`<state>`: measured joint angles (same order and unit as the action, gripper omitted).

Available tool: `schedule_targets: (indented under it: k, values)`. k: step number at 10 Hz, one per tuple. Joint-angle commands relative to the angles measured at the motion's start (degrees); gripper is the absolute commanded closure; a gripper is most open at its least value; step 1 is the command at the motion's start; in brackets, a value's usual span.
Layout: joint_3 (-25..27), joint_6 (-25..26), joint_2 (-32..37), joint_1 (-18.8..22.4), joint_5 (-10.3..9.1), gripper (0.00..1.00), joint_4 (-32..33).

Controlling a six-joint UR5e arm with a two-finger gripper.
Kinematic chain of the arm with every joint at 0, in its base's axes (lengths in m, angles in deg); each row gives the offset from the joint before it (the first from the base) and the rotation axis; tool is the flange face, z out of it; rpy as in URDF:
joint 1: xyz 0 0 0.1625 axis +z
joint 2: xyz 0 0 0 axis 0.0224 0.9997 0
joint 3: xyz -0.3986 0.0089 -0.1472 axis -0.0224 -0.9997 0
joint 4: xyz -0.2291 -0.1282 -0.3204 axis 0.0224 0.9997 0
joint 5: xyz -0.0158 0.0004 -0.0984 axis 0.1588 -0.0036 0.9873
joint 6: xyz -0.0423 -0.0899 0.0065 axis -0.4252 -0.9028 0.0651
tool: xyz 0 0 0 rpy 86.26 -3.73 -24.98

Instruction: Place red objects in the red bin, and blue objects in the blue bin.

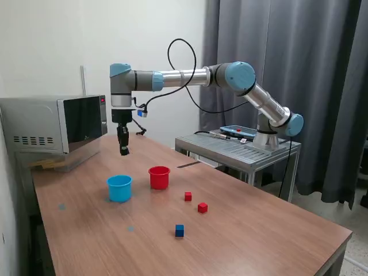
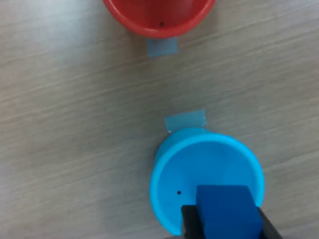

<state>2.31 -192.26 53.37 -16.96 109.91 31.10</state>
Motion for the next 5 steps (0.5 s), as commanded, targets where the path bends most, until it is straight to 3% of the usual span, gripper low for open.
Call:
schedule_targets:
  k: [1,5]
  values:
    - [-0.6,-0.1,-0.7,0.1,-0.01,1.0,0.2]
    - [-0.6,-0.4,-2.3,0.6,-0.1,1.0,3.0]
